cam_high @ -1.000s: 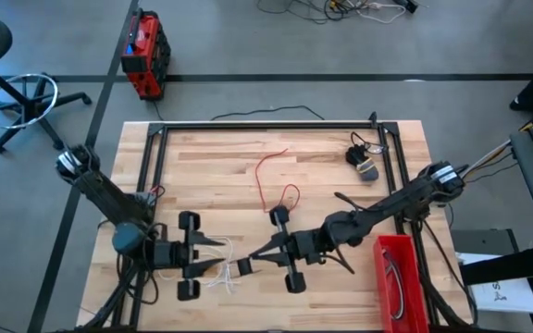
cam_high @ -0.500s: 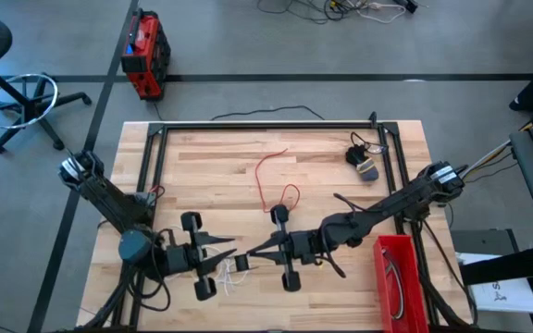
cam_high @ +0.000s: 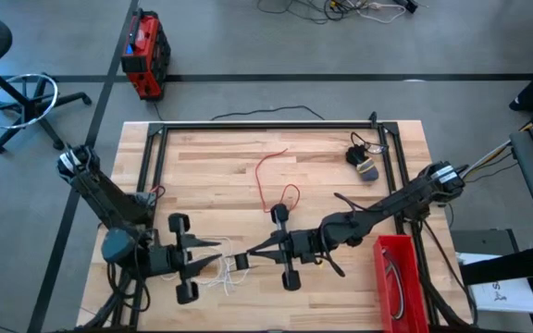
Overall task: Coil cords
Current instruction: Coil the white wire onto the spool
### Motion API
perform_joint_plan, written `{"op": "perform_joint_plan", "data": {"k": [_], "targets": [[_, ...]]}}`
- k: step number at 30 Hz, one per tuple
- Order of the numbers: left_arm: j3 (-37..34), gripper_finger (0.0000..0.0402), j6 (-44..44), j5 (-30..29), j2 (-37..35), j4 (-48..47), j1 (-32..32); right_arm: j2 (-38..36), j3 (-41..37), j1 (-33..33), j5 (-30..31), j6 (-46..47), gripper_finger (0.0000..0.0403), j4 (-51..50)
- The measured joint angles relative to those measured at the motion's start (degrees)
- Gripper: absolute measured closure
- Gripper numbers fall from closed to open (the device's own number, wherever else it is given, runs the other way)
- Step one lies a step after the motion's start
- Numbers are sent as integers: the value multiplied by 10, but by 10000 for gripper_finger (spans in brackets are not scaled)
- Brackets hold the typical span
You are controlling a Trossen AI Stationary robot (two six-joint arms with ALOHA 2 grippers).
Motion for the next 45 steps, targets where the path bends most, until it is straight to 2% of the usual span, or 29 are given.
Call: {"op": "perform_joint_plan", "data": {"k": [5, 22, 30, 36, 43, 45], "targets": [[-1, 292, -28, 38, 6, -8, 9, 0, 0, 1, -1, 2, 403, 0], [-1, 269, -18, 53, -1, -21, -3, -1, 0, 0, 1, 2, 403, 0], [-1, 267, -50, 73, 5, -21, 45, -1, 0, 0, 1, 0, 403, 0], [-1, 297, -60, 97, 6, -26, 62, -1, 0, 0, 3, -2, 403, 0], [-1, 386, -66, 155, 6, -26, 66, -1, 0, 0, -1, 2, 403, -3], [-1, 394, -78, 162, 6, -26, 68, -1, 0, 0, -2, 7, 403, -3]]}}
